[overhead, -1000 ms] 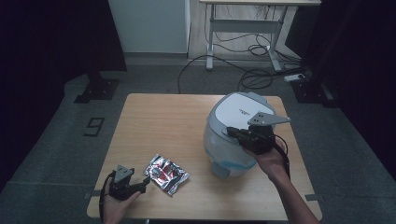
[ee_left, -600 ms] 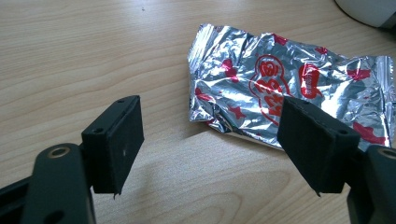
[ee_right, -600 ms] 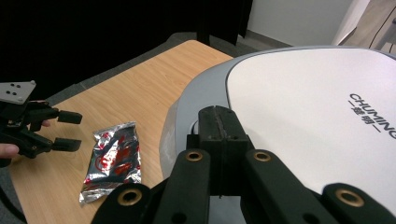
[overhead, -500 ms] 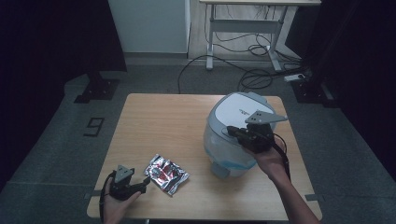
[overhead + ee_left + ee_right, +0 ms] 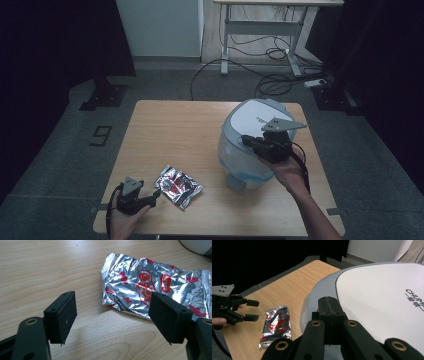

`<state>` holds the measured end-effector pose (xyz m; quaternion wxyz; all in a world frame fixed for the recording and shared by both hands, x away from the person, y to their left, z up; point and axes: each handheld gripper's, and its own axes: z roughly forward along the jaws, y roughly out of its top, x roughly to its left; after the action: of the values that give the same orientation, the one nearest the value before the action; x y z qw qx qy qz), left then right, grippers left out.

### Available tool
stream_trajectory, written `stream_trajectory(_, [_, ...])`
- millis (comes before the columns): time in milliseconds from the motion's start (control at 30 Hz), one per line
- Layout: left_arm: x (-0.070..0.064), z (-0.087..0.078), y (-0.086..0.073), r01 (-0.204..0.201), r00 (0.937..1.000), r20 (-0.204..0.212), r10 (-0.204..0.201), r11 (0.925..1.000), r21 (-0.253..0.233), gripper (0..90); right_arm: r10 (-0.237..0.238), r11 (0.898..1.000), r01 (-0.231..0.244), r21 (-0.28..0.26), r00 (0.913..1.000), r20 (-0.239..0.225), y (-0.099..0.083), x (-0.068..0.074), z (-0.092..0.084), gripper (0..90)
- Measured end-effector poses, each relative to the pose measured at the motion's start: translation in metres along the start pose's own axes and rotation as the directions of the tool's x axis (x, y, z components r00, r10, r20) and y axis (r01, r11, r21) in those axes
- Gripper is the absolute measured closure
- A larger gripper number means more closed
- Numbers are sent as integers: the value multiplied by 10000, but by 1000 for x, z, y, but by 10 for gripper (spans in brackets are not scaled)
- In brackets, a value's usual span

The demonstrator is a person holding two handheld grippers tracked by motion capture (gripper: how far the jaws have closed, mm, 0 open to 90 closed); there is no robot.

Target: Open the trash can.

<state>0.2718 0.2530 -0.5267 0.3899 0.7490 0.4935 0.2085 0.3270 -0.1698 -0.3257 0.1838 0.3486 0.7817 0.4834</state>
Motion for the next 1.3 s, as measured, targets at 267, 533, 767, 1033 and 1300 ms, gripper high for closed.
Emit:
stream_trajectory(267, [0, 0, 0, -13, 10000, -13, 13, 10000, 14, 229, 64, 10000, -64, -65, 9999, 98, -1, 2, 0, 900])
stream_trajectory(533, [0, -1, 0, -18, 10000, -26, 18, 10000, 2, 229, 70, 10000, -71, 46, 9999, 133, 0, 2, 0, 900])
stream_trajectory(767, [0, -1, 0, -32, 10000, -20, 32, 10000, 6, 229, 62, 10000, -64, 75, 9998, 184, 0, 4, 0, 900])
stream_trajectory(1033, [0, -1, 0, -19, 10000, -22, 19, 10000, -5, 229, 132, 9999, -133, 71, 9998, 137, -1, 3, 0, 900])
stream_trajectory(1300, [0, -1, 0, -31, 10000, -25, 31, 10000, -38, 230, 245, 9996, -244, 154, 9997, -51, -2, 3, 1, 900])
